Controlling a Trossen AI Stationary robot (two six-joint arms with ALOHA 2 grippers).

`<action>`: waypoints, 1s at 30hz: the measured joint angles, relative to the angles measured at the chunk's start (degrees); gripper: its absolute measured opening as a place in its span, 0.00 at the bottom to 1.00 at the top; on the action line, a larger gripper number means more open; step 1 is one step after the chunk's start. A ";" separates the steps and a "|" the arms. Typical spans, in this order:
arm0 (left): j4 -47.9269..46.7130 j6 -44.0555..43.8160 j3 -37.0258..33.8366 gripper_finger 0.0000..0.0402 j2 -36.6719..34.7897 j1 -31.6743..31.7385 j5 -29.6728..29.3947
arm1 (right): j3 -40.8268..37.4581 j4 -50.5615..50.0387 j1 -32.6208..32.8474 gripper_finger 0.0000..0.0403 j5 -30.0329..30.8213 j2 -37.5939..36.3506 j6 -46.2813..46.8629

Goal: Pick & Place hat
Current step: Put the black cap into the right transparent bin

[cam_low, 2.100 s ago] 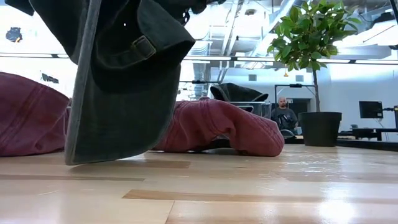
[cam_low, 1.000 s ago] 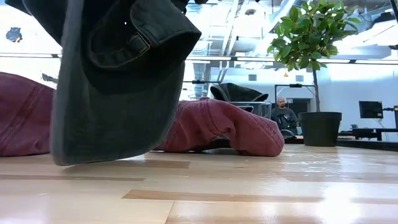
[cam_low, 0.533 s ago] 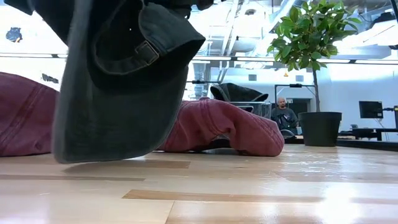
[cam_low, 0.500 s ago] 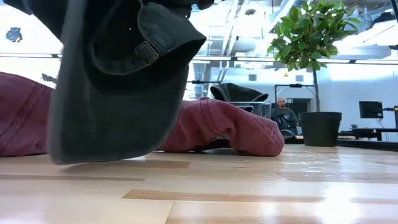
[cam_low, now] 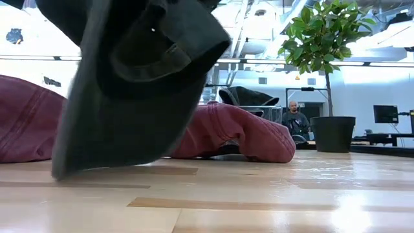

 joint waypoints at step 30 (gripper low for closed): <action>18.54 0.54 0.04 0.27 -4.81 1.85 -26.82 | 0.09 -12.65 2.30 0.00 32.08 -9.16 24.86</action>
